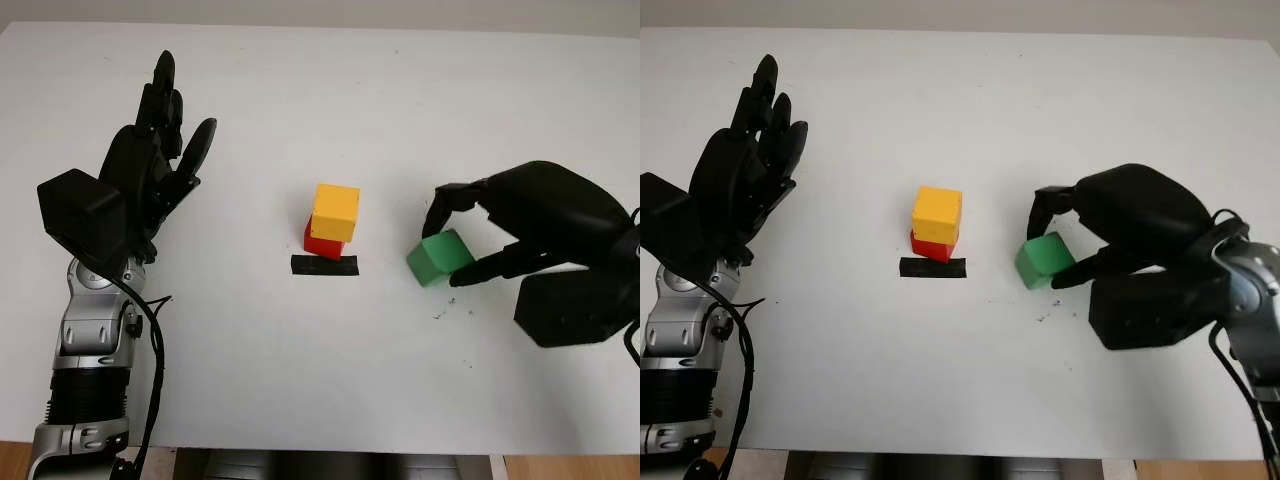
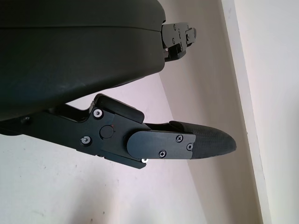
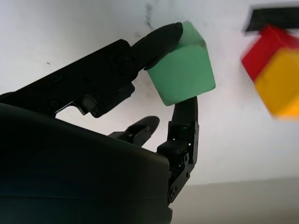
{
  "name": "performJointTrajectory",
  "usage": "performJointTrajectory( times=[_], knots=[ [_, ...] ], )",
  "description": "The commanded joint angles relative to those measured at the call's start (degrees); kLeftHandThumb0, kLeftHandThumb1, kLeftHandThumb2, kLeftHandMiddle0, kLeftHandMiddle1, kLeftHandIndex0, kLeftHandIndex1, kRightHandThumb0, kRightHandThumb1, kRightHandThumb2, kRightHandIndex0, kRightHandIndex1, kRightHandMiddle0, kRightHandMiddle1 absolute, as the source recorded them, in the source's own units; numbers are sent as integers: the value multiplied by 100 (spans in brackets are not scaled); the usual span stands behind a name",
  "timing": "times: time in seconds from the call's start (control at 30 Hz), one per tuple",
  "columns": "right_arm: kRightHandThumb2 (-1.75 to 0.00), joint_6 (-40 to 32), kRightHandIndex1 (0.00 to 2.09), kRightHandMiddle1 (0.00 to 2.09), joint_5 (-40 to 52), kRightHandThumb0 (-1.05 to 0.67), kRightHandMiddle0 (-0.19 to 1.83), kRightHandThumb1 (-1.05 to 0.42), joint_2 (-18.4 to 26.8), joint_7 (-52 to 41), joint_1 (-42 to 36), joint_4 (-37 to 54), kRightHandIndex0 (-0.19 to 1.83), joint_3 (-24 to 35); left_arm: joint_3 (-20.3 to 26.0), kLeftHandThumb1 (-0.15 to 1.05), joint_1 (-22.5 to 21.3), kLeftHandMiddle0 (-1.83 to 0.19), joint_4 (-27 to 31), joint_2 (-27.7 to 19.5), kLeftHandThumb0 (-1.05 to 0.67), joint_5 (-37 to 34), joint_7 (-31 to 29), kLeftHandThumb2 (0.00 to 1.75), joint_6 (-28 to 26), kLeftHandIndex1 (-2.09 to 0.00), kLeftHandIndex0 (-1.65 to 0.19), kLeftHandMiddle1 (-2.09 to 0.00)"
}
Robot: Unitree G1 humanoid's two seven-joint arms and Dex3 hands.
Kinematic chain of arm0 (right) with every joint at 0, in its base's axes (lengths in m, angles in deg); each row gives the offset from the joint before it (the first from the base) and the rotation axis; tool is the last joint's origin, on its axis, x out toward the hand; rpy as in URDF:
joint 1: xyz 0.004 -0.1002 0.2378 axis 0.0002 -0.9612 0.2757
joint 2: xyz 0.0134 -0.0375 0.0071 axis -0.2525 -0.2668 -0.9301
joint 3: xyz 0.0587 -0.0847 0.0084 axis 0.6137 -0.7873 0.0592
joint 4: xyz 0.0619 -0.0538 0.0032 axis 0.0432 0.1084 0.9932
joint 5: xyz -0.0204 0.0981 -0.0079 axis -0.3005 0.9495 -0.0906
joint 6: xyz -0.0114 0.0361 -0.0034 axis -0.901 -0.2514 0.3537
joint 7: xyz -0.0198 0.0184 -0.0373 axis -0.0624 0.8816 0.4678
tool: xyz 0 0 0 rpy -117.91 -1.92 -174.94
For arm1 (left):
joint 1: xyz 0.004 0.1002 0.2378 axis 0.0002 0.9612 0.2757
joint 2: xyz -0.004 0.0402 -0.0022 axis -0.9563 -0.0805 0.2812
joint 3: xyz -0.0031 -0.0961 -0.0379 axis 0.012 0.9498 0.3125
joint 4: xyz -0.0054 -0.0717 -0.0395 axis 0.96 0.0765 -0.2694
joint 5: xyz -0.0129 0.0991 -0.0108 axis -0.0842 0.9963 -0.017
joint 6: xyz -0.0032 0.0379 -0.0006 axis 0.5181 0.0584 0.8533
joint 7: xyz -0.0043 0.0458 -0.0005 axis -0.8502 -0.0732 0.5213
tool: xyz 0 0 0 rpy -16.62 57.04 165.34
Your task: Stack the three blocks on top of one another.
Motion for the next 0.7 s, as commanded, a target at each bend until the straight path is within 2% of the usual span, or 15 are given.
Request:
performJointTrajectory(
  times=[0.0,0.17,0.43,0.67],
  knots=[
    [-5,-364,13,139,281,-37,50,-88,-62,-140,484,114,55,148,41,105,32,14,58,8,-78,-53,3,36,-8,-6,14,-6],
    [-4,-843,14,135,549,-34,57,-84,-171,-189,1014,-6,57,123,22,105,65,13,78,33,-77,-19,54,37,-2,-6,13,-6],
    [-6,-916,11,147,745,-35,50,-85,-316,-95,1238,-302,53,129,40,105,78,15,77,50,-76,-71,53,37,-12,-5,14,-5],
    [-5,-2348,8,164,1446,-32,38,-88,-440,-670,1985,-377,46,70,46,105,16,15,-55,37,-75,-45,70,38,72,-5,14,-5]
  ],
)
